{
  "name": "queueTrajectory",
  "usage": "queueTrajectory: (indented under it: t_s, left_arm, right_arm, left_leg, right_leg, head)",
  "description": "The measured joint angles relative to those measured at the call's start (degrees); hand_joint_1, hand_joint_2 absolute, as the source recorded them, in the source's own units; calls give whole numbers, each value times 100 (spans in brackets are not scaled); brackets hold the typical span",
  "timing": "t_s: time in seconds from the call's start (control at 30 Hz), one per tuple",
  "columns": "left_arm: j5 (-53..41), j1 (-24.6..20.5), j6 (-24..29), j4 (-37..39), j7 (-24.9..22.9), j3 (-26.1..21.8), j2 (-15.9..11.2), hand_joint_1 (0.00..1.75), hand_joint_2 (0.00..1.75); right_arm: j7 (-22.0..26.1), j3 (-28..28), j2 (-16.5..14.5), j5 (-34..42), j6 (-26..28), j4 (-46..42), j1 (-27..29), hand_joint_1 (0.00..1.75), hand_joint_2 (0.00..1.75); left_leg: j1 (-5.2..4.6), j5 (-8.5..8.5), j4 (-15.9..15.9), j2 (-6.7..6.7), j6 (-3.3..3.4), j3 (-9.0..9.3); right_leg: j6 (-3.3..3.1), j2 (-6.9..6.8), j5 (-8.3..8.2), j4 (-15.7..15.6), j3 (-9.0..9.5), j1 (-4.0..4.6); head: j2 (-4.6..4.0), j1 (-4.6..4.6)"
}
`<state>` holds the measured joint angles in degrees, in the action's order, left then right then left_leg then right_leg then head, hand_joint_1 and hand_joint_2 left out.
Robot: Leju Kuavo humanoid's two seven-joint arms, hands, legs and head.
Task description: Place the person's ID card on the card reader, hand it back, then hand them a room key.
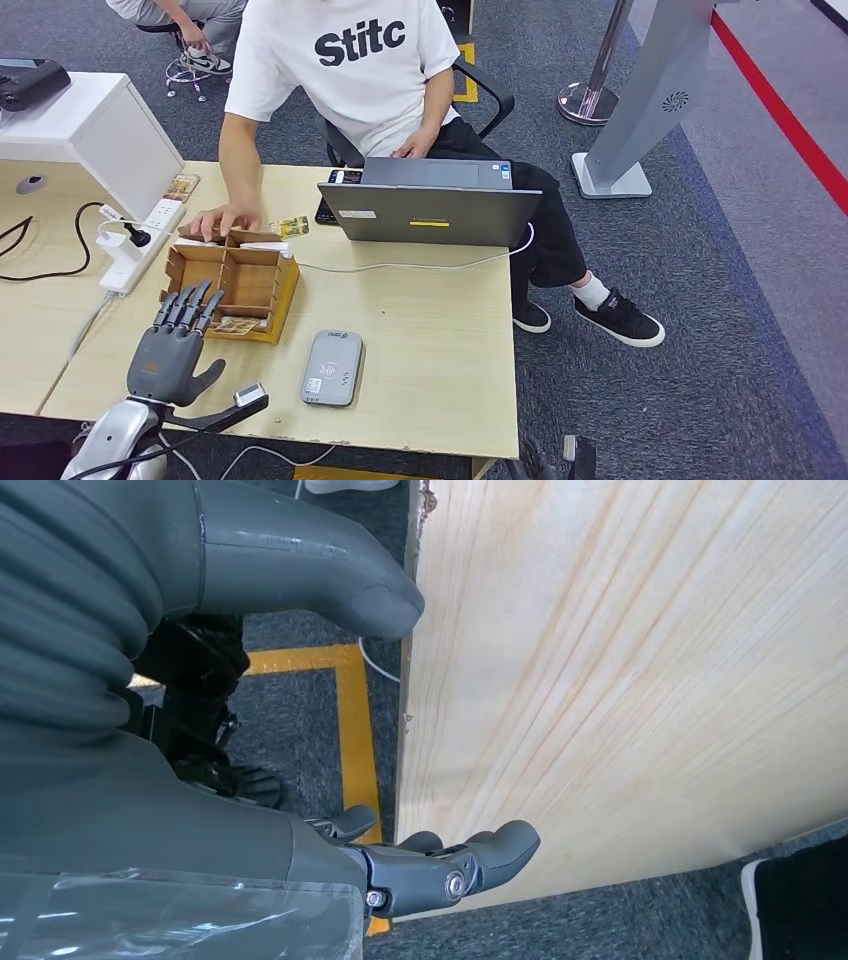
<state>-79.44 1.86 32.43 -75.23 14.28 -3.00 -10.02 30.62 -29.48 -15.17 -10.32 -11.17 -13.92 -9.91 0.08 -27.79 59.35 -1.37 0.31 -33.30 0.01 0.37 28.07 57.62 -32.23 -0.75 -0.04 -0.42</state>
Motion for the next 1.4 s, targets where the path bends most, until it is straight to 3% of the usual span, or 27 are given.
queueTrajectory:
  t_s: [0.47, 0.87, 1.4]
  left_arm:
    - [-24, 6, -39, -87, -9, 66, 28, 0, 175]
    - [-95, -569, -139, 307, -132, 68, 20, 0, 175]
    - [-133, -645, -172, 536, -102, 193, 29, 0, 175]
  right_arm:
    - [-7, 14, -2, -4, -7, 0, 0, 0, 175]
    - [-107, 134, -14, -94, 17, 0, -5, 0, 175]
    - [-104, 142, -48, -88, -1, 0, -10, 0, 175]
  left_leg:
    - [1, 0, 0, 1, 0, 0]
    - [1, 3, 0, 2, -1, 1]
    - [0, 3, 1, 2, -1, 0]
  right_leg:
    - [0, 1, 0, 0, -1, 0]
    - [-2, 5, -3, 1, -2, 0]
    - [-1, 4, -3, 0, -2, 0]
  head:
    - [0, -1]
    - [0, -1]
    - [0, 1]
